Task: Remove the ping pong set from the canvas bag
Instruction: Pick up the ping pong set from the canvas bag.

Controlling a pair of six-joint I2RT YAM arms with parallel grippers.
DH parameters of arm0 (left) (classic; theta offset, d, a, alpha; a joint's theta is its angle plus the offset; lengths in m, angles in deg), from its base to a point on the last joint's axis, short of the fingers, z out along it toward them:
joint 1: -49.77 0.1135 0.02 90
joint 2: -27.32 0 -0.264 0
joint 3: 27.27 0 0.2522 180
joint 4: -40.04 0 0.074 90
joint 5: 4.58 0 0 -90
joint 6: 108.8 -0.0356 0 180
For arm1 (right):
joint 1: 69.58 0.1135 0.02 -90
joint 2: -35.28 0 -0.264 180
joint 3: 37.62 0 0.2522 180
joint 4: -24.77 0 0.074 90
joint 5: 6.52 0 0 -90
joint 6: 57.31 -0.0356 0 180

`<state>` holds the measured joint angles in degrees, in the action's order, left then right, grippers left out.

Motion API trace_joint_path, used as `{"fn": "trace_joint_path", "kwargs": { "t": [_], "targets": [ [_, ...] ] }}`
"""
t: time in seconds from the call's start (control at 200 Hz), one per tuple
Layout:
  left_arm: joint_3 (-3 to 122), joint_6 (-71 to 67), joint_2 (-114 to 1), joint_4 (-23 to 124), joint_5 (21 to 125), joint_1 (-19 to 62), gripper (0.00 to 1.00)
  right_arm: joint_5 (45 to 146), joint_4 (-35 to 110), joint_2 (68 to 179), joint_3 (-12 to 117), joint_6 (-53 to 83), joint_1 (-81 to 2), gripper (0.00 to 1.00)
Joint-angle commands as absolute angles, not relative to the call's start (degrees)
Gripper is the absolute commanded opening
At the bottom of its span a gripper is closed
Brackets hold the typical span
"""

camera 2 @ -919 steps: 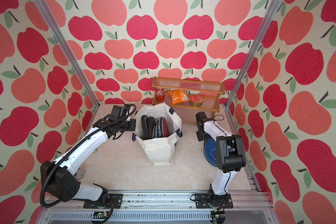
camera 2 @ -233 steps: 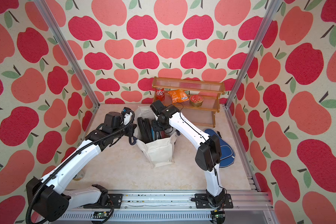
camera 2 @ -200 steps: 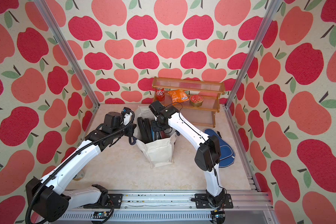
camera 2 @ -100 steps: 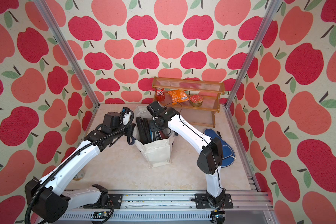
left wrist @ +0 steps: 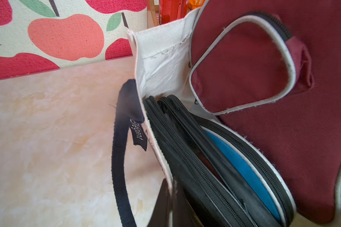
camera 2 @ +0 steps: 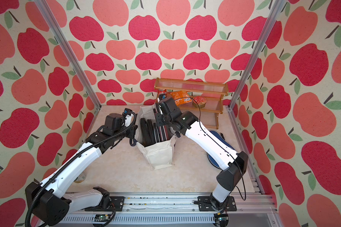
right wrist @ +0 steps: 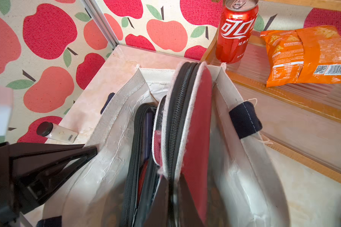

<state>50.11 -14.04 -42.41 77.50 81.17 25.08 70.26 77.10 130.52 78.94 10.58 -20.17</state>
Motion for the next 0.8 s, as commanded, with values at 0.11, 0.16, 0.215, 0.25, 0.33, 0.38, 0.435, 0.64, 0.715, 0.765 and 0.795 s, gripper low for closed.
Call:
{"fn": "trace_joint_path", "kwargs": {
  "t": [0.11,0.16,0.215,0.25,0.33,0.38,0.435,0.64,0.715,0.765,0.795],
  "targets": [
    [51.3,-15.0,-42.4,73.1,83.6,25.1,0.00,67.7,67.4,126.8,77.6,12.1,-19.8,0.05],
    [51.6,-14.9,-42.8,73.5,83.8,25.1,0.00,67.2,66.6,126.3,78.0,12.4,-19.8,0.05],
    [52.0,-14.7,-43.2,74.0,84.1,25.2,0.00,66.8,66.0,125.8,78.9,13.1,-19.8,0.04],
    [52.3,-14.5,-43.6,74.4,84.2,25.2,0.00,66.7,65.9,125.8,79.8,13.4,-19.8,0.04],
    [52.7,-14.3,-44.2,74.9,84.6,25.2,0.00,66.6,65.6,125.5,81.6,13.9,-19.8,0.03],
    [52.8,-14.2,-44.3,75.1,84.9,25.2,0.00,66.5,65.3,125.4,82.5,14.2,-19.9,0.03],
    [52.8,-14.2,-44.3,75.1,85.0,25.3,0.00,66.1,64.8,125.1,83.4,14.5,-19.8,0.03],
    [53.0,-14.0,-44.7,75.4,85.6,25.6,0.00,64.6,62.2,123.5,85.3,15.7,-20.4,0.01],
    [53.1,-14.0,-45.0,75.6,86.0,25.8,0.00,64.0,60.9,122.3,85.3,16.3,-20.7,0.00],
    [53.3,-13.8,-45.3,75.8,86.3,25.9,0.00,63.5,60.1,121.3,85.1,16.6,-20.9,0.00],
    [53.4,-13.7,-45.6,76.0,86.5,26.1,0.00,63.3,59.7,120.7,85.0,16.8,-21.1,0.00]
  ]
}}
